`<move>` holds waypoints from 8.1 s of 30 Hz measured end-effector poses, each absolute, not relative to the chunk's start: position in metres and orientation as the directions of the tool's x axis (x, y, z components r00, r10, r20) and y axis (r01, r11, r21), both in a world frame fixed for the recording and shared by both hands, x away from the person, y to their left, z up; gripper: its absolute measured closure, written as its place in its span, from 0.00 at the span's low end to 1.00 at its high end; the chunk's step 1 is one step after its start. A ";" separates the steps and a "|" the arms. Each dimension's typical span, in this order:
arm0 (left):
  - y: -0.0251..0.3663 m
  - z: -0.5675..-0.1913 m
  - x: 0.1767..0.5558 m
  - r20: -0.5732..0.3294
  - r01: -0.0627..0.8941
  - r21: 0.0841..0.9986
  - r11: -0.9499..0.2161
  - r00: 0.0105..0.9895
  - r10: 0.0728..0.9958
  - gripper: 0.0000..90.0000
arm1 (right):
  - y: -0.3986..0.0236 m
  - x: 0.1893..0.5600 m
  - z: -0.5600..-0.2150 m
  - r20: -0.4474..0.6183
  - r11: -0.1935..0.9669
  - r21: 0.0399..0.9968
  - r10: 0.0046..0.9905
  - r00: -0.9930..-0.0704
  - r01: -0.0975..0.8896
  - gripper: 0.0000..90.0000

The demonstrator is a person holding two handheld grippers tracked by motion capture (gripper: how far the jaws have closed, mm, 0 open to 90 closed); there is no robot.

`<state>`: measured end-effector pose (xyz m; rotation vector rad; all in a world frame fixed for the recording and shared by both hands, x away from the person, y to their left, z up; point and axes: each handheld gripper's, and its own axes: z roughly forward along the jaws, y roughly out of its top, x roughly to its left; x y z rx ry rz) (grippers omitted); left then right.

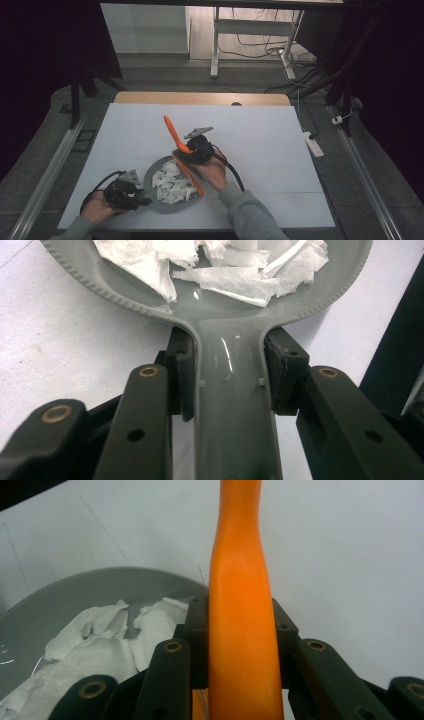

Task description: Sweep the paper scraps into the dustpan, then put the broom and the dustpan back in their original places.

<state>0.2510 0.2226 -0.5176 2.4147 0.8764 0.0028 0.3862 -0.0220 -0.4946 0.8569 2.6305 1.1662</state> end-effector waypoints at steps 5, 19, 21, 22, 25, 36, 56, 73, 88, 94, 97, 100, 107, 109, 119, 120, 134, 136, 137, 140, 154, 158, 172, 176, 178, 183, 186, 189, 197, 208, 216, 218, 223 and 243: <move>0.222 -0.518 0.251 -0.182 0.590 0.510 -0.626 0.785 0.592 0.68 | -0.007 0.374 -0.496 0.100 0.566 0.709 0.508 -0.855 0.419 0.79; 0.224 -0.520 0.250 -0.162 0.587 0.530 -0.612 0.779 0.606 0.68 | -0.044 0.370 -0.455 0.111 0.437 0.817 0.521 -0.846 0.376 0.79; 0.225 -0.520 0.250 -0.165 0.592 0.533 -0.604 0.773 0.613 0.68 | -0.054 0.372 -0.450 0.114 0.414 0.828 0.537 -0.836 0.379 0.79; 0.225 -0.521 0.250 -0.167 0.592 0.535 -0.602 0.773 0.612 0.68 | -0.058 0.372 -0.449 0.118 0.405 0.831 0.542 -0.832 0.382 0.79; 0.223 -0.521 0.250 -0.164 0.591 0.531 -0.607 0.775 0.610 0.68 | -0.064 0.373 -0.447 0.123 0.392 0.835 0.550 -0.826 0.385 0.79; 0.223 -0.520 0.251 -0.169 0.592 0.525 -0.612 0.777 0.607 0.68 | -0.055 0.384 -0.495 0.098 0.477 0.744 0.614 -0.783 0.467 0.79; 0.223 -0.522 0.250 -0.170 0.591 0.531 -0.607 0.777 0.607 0.68 | -0.037 0.363 -0.453 0.199 0.358 0.835 0.510 -0.837 0.417 0.79; 0.225 -0.521 0.250 -0.164 0.594 0.568 -0.570 0.760 0.629 0.68 | -0.097 0.366 -0.455 0.149 0.346 0.837 0.602 -0.785 0.424 0.79; 0.232 -0.516 0.250 -0.160 0.613 0.616 -0.495 0.713 0.683 0.68 | -0.160 0.360 -0.449 0.165 0.273 0.852 0.670 -0.724 0.447 0.79; 0.235 -0.514 0.250 -0.163 0.630 0.628 -0.458 0.681 0.714 0.68 | -0.180 0.357 -0.450 0.171 0.268 0.850 0.675 -0.718 0.453 0.79; 0.236 -0.513 0.250 -0.171 0.643 0.634 -0.430 0.659 0.733 0.68 | -0.187 0.355 -0.451 0.172 0.269 0.850 0.672 -0.721 0.453 0.79; 0.237 -0.512 0.250 -0.169 0.651 0.637 -0.413 0.641 0.749 0.68 | -0.195 0.351 -0.451 0.171 0.276 0.845 0.671 -0.721 0.458 0.79; 0.237 -0.510 0.252 -0.171 0.673 0.639 -0.372 0.596 0.784 0.68 | -0.210 0.345 -0.453 0.174 0.288 0.839 0.661 -0.730 0.461 0.79; 0.236 -0.510 0.252 -0.170 0.675 0.642 -0.362 0.586 0.792 0.68 | -0.213 0.345 -0.453 0.176 0.292 0.835 0.660 -0.730 0.466 0.79; 0.231 -0.507 0.254 -0.164 0.703 0.641 -0.308 0.517 0.840 0.68 | -0.224 0.345 -0.455 0.177 0.314 0.827 0.641 -0.746 0.467 0.79; 0.231 -0.507 0.254 -0.162 0.706 0.641 -0.301 0.508 0.846 0.68 | -0.225 0.345 -0.455 0.179 0.315 0.825 0.641 -0.746 0.469 0.78; 0.233 -0.511 0.260 -0.168 0.768 0.620 -0.158 0.327 0.930 0.68 | -0.233 0.345 -0.455 0.181 0.333 0.813 0.635 -0.751 0.478 0.78; 0.233 -0.512 0.261 -0.151 0.774 0.614 -0.154 0.307 0.940 0.68 | -0.234 0.345 -0.455 0.185 0.336 0.809 0.633 -0.752 0.482 0.78; 0.233 -0.513 0.261 -0.144 0.775 0.614 -0.150 0.296 0.944 0.68 | -0.235 0.345 -0.456 0.188 0.335 0.807 0.635 -0.750 0.486 0.78; 0.235 -0.515 0.263 -0.151 0.782 0.611 -0.125 0.270 0.951 0.68 | -0.235 0.345 -0.458 0.189 0.342 0.800 0.635 -0.749 0.492 0.78; 0.240 -0.524 0.275 -0.169 0.795 0.606 -0.033 0.170 0.971 0.68 | -0.227 0.343 -0.466 0.210 0.398 0.754 0.608 -0.766 0.522 0.78; 0.241 -0.526 0.277 -0.182 0.799 0.601 -0.010 0.149 0.972 0.68 | -0.230 0.341 -0.469 0.232 0.423 0.727 0.590 -0.773 0.541 0.78; 0.240 -0.532 0.282 -0.195 0.811 0.584 0.031 0.103 0.975 0.68 | -0.230 0.345 -0.479 0.256 0.475 0.669 0.575 -0.777 0.572 0.78; 0.241 -0.533 0.282 -0.203 0.807 0.589 0.033 0.109 0.973 0.67 | -0.229 0.351 -0.486 0.261 0.486 0.645 0.586 -0.767 0.590 0.78; 0.241 -0.533 0.282 -0.207 0.806 0.591 0.027 0.119 0.971 0.62 | -0.229 0.354 -0.490 0.262 0.492 0.633 0.591 -0.763 0.598 0.78; 0.239 -0.532 0.281 -0.193 0.798 0.602 0.011 0.133 0.972 0.48 | -0.233 0.362 -0.494 0.272 0.481 0.621 0.608 -0.746 0.619 0.78; 0.240 -0.532 0.280 -0.200 0.793 0.609 0.010 0.141 0.970 0.39 | -0.236 0.367 -0.496 0.268 0.479 0.617 0.619 -0.739 0.625 0.77; 0.239 -0.530 0.277 -0.189 0.787 0.617 -0.001 0.149 0.971 0.31 | -0.238 0.370 -0.498 0.268 0.474 0.615 0.625 -0.733 0.630 0.77; 0.240 -0.522 0.269 -0.166 0.759 0.651 -0.018 0.165 0.972 0.23 | -0.241 0.371 -0.500 0.237 0.473 0.622 0.645 -0.726 0.624 0.70; 0.243 -0.515 0.259 -0.167 0.749 0.662 -0.036 0.194 0.967 0.19 | -0.246 0.372 -0.503 0.159 0.475 0.617 0.705 -0.691 0.627 0.54; 0.246 -0.510 0.254 -0.149 0.734 0.677 -0.058 0.214 0.965 0.18 | -0.247 0.373 -0.502 0.076 0.481 0.623 0.748 -0.659 0.617 0.51; 0.248 -0.509 0.253 -0.142 0.728 0.682 -0.068 0.223 0.964 0.18 | -0.249 0.371 -0.499 0.075 0.475 0.636 0.746 -0.662 0.608 0.51; 0.251 -0.507 0.250 -0.143 0.716 0.693 -0.082 0.249 0.958 0.18 | -0.251 0.368 -0.495 0.065 0.466 0.663 0.745 -0.664 0.586 0.51; 0.245 -0.507 0.245 -0.151 0.669 0.710 -0.220 0.449 0.881 0.22 | -0.268 0.325 -0.493 0.013 0.474 0.744 0.694 -0.720 0.471 0.52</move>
